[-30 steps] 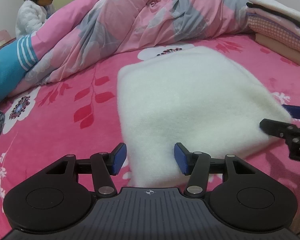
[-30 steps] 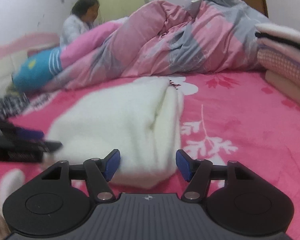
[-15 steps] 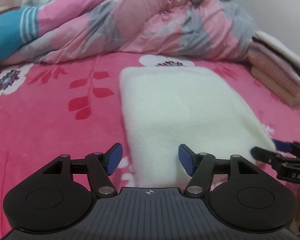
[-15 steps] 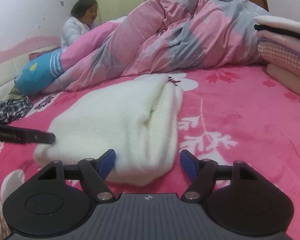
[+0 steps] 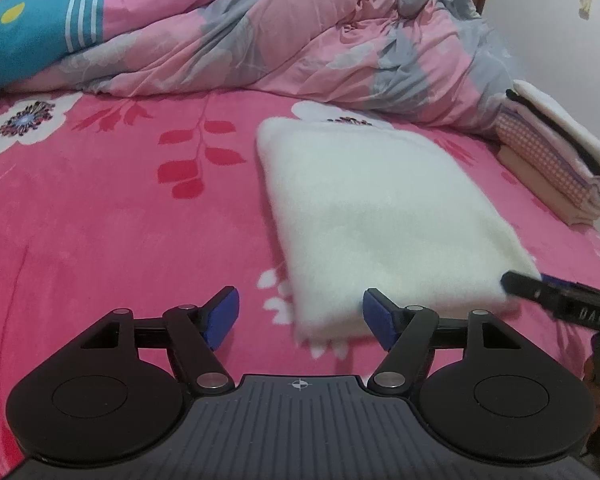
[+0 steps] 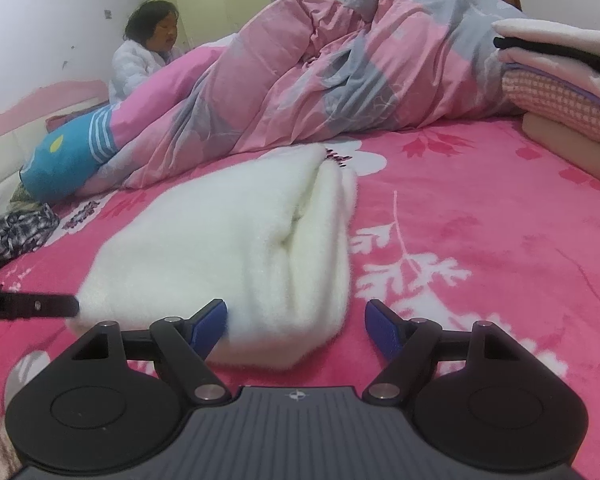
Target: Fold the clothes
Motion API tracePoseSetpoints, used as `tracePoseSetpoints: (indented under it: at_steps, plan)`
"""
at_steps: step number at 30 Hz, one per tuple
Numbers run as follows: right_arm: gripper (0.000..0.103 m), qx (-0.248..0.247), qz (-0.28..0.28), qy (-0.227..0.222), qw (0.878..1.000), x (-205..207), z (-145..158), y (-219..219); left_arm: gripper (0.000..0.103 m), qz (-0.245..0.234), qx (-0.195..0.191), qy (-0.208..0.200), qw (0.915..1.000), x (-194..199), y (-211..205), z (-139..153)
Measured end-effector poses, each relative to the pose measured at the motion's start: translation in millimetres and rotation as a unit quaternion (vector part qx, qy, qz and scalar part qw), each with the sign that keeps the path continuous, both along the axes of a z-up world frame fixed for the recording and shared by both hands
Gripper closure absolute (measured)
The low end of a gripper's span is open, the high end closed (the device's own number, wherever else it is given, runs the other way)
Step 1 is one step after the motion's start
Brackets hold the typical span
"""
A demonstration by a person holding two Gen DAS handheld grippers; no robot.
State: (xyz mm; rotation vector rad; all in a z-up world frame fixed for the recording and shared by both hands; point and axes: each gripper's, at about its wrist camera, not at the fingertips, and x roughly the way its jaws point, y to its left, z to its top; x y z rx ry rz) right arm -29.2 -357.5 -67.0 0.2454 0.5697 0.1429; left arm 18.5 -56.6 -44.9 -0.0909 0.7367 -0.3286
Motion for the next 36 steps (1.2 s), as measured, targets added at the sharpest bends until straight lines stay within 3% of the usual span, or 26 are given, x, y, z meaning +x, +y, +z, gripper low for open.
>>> tracePoseSetpoints:
  at_steps: [5, 8, 11, 15, 18, 22, 27, 34, 36]
  plan:
    - [0.025, 0.095, -0.024, -0.002, 0.995, -17, 5, -23, 0.034, -0.021, -0.043, 0.003, 0.9989, -14, 22, -10]
    - [0.025, 0.169, -0.031, 0.006, 0.985, -27, 2, -39, 0.034, -0.042, -0.041, 0.000, 0.9983, -21, 24, -17]
    - [0.025, 0.238, -0.032, 0.025, 0.971, -34, -9, -50, 0.035, -0.049, -0.044, -0.001, 0.9978, -25, 25, -23]
    - [0.025, 0.321, -0.029, 0.047, 0.946, -35, -24, -59, 0.035, -0.031, -0.117, 0.010, 0.9926, -18, 37, -27]
    - [0.025, 0.333, -0.035, 0.057, 0.941, -28, -28, -60, 0.035, -0.020, -0.170, 0.028, 0.9848, -6, 44, -31]
    - [0.026, 0.333, -0.058, 0.067, 0.939, -8, -28, -61, 0.035, -0.017, -0.202, 0.043, 0.9783, 17, 41, -35]
    - [0.025, 0.320, -0.050, 0.090, 0.942, 27, -31, -62, 0.035, -0.037, -0.222, 0.066, 0.9722, 42, 33, -41]
    - [0.025, 0.347, 0.021, 0.145, 0.926, 59, -34, -72, 0.044, -0.088, -0.234, 0.095, 0.9636, 54, 19, -47]
    - [0.035, 0.354, 0.027, 0.154, 0.922, 66, -37, -74, 0.047, -0.087, -0.235, 0.097, 0.9633, 56, 17, -47]
